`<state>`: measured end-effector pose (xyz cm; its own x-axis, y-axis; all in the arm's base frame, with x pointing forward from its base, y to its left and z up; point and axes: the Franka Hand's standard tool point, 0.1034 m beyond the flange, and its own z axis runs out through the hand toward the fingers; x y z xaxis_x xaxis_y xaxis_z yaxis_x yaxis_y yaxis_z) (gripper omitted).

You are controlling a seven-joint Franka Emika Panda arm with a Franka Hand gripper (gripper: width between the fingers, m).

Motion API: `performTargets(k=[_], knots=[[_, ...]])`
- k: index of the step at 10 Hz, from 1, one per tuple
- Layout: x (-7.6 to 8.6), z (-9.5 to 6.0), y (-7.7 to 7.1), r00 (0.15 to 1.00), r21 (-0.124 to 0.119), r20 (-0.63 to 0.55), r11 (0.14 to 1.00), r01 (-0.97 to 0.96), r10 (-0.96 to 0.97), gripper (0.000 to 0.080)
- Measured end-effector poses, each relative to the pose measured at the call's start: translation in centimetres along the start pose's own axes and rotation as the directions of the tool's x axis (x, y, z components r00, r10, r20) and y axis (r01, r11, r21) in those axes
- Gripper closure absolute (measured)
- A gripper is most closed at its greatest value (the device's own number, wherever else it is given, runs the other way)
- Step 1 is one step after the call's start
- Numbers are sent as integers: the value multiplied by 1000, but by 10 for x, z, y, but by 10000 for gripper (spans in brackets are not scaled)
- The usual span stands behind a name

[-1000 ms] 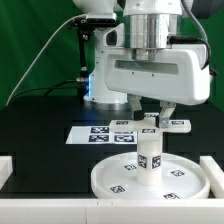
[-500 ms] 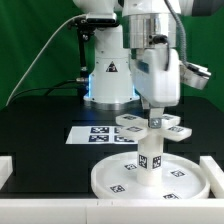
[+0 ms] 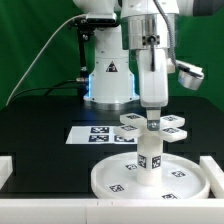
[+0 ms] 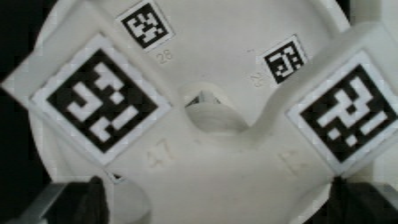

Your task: Assemble round table

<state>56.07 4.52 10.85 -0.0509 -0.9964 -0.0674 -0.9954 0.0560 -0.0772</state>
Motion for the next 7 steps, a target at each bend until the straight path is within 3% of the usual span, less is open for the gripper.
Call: performTargets(k=[3, 5, 7], knots=[[-1, -16, -11, 962, 26, 10, 962, 272, -272, 151], [-8, -16, -10, 891, 25, 3, 891, 453, -453, 151], [-5, -15, -11, 821, 24, -2, 821, 570, -570, 151]])
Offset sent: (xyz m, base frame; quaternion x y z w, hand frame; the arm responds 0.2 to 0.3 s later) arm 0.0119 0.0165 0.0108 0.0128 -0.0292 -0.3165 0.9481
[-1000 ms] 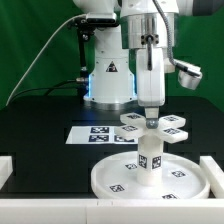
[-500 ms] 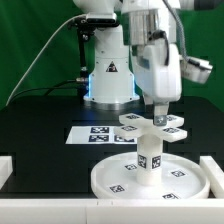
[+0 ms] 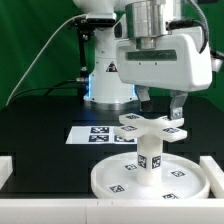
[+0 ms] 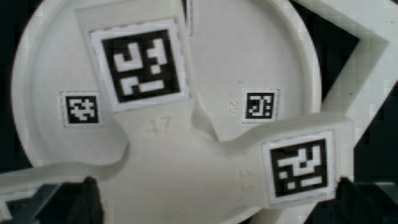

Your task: Assemble round table

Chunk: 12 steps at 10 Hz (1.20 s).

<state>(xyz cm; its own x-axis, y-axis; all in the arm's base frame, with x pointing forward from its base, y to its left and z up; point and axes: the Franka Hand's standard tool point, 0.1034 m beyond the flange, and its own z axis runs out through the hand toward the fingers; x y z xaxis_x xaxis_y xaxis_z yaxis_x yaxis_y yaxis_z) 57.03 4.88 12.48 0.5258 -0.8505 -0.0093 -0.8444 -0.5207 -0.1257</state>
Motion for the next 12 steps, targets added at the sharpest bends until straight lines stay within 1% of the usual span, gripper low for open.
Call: performTargets(k=[1, 2, 3, 4, 5, 7, 10, 12], knots=[[1, 0, 1, 993, -3, 0, 993, 117, -117, 151], [6, -1, 3, 949, -18, 9, 949, 316, -316, 151], [11, 0, 3, 876, -31, 20, 875, 482, -482, 151], [10, 4, 3, 802, -39, 20, 802, 597, -596, 151], [5, 6, 3, 765, -38, 3, 764, 644, -644, 151], [7, 6, 5, 701, -41, 8, 700, 713, -713, 151], [5, 10, 7, 709, -45, 26, 708, 705, -705, 151], [4, 15, 11, 708, -52, 32, 707, 706, -705, 151]])
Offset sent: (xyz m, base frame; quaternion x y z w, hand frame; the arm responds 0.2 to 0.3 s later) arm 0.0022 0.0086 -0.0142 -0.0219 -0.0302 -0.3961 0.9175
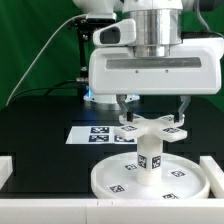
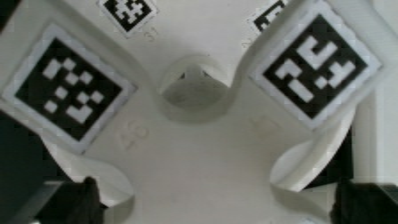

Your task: Assemble round table

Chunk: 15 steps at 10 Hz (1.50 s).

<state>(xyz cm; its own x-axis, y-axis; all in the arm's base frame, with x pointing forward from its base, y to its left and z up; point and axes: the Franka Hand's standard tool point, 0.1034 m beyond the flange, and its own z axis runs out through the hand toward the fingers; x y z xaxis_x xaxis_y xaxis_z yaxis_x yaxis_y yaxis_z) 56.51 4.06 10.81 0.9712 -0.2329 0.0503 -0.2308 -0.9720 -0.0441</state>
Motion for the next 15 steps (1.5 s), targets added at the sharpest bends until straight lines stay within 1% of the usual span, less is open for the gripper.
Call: performTargets(k=[4, 5, 6, 7, 8, 9, 11, 13, 15], knots=[[-1, 8, -1, 1000, -8, -8, 1000, -19, 19, 151], [0, 8, 0, 1000, -8, -9, 1000, -19, 19, 177], [0, 8, 0, 999, -8, -9, 999, -31, 31, 177], [-1, 8, 1, 999, -9, -6, 999, -48, 48, 356], [-1, 8, 1, 999, -9, -6, 999, -47, 47, 356], [-1, 8, 1, 995, -6, -6, 995, -101, 101, 361], [-1, 8, 1, 960, -5, -13, 960, -278, 278, 361], [-1, 8, 1, 882, -2, -20, 882, -471, 471, 361], [-2, 8, 2, 794, 3, -24, 794, -607, 607, 361]])
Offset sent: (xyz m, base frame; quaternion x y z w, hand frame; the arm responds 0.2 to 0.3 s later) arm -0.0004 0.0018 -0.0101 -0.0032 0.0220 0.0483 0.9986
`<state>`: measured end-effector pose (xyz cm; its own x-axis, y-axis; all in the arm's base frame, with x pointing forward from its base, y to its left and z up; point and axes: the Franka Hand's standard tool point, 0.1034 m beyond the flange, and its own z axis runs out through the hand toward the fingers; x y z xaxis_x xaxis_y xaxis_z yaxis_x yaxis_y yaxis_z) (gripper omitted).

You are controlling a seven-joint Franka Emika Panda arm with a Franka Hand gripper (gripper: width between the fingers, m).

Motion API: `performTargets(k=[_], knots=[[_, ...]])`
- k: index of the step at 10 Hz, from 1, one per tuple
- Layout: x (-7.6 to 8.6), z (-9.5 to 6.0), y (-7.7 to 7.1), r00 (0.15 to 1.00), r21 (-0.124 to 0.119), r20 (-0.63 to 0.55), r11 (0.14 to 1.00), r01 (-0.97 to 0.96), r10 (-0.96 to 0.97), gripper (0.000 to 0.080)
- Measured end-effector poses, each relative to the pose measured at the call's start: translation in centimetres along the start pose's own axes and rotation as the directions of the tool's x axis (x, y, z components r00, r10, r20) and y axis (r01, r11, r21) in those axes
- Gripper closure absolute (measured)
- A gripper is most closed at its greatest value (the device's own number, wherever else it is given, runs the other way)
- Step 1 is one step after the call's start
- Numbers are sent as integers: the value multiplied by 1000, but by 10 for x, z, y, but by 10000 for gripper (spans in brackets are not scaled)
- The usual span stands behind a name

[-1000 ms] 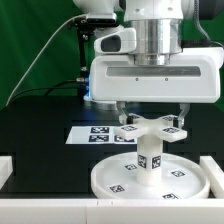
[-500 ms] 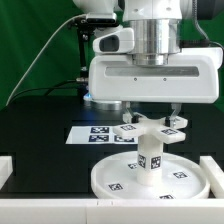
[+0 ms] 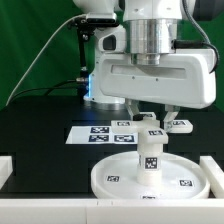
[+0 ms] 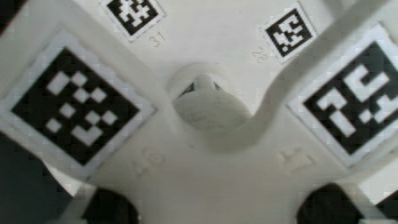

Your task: Assemble round table

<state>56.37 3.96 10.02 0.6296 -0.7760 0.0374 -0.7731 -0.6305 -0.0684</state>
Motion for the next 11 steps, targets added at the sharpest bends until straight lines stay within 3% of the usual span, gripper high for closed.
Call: performTargets(k=[1, 2, 3, 4, 6, 8, 9, 11], knots=[[0, 0, 1, 999, 0, 1, 999, -50, 50, 361], [0, 0, 1, 999, 0, 1, 999, -48, 48, 307], [0, 1, 1, 999, -1, 1, 999, -45, 45, 200], [0, 1, 1, 999, -1, 2, 999, -45, 45, 166], [1, -1, 0, 999, 2, 2, 999, -44, 44, 152], [3, -29, -7, 999, 32, 22, 999, -25, 25, 151], [5, -35, -8, 1000, 42, 21, 999, -25, 24, 151], [3, -31, -7, 1000, 34, 22, 999, -23, 22, 151]])
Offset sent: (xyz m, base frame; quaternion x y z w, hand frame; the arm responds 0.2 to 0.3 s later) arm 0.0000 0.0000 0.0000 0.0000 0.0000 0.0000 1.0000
